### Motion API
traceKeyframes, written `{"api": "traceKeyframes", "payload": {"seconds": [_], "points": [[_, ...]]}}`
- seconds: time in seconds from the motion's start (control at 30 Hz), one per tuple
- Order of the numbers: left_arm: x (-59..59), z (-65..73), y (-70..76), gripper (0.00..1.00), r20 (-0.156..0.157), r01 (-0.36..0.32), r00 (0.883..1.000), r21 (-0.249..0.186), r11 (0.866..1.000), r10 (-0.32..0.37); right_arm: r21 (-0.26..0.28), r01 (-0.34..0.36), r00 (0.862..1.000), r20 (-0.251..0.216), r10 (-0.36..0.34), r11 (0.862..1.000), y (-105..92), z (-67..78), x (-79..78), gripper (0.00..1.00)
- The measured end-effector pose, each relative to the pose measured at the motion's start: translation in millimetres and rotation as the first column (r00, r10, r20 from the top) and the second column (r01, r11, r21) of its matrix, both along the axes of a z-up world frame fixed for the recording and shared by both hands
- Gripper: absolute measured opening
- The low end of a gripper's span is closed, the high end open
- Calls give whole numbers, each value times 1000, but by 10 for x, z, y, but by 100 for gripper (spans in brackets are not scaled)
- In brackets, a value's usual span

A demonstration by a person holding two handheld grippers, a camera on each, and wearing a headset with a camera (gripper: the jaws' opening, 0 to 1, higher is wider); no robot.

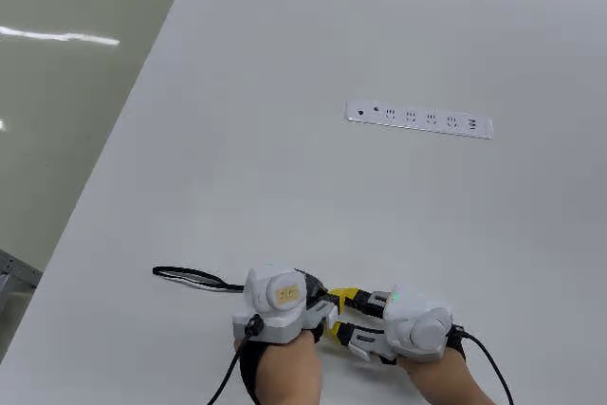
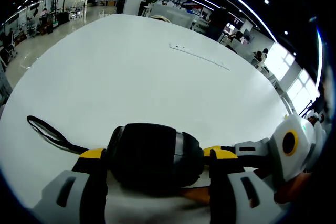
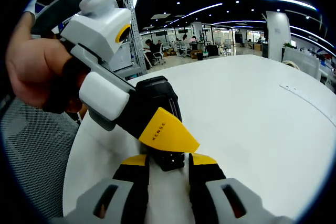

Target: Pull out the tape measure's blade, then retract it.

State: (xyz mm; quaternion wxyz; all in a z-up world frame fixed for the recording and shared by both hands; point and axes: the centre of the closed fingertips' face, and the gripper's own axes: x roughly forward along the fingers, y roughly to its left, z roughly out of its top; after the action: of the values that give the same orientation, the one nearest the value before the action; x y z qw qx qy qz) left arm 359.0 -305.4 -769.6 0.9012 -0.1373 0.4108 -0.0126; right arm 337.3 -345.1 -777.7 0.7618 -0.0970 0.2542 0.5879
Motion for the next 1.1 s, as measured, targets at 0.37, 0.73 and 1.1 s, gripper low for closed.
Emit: {"api": "traceKeyframes", "payload": {"seconds": [0.37, 0.73, 1.1], "points": [[-19, 14, -33, 83, 9, 36, 999, -6, 999, -36, 12, 15, 1000, -4, -14, 1000, -7, 28, 3, 33], [-69, 26, -73, 81, 38, 136, 990, 7, 991, -136, 32, 28, 1000, -3, -28, 999, -93, 93, -18, 33], [-139, 28, -27, 80, 43, 182, 982, 34, 983, -184, 37, 54, 999, -3, -54, 998, -218, 134, -61, 33]]}}
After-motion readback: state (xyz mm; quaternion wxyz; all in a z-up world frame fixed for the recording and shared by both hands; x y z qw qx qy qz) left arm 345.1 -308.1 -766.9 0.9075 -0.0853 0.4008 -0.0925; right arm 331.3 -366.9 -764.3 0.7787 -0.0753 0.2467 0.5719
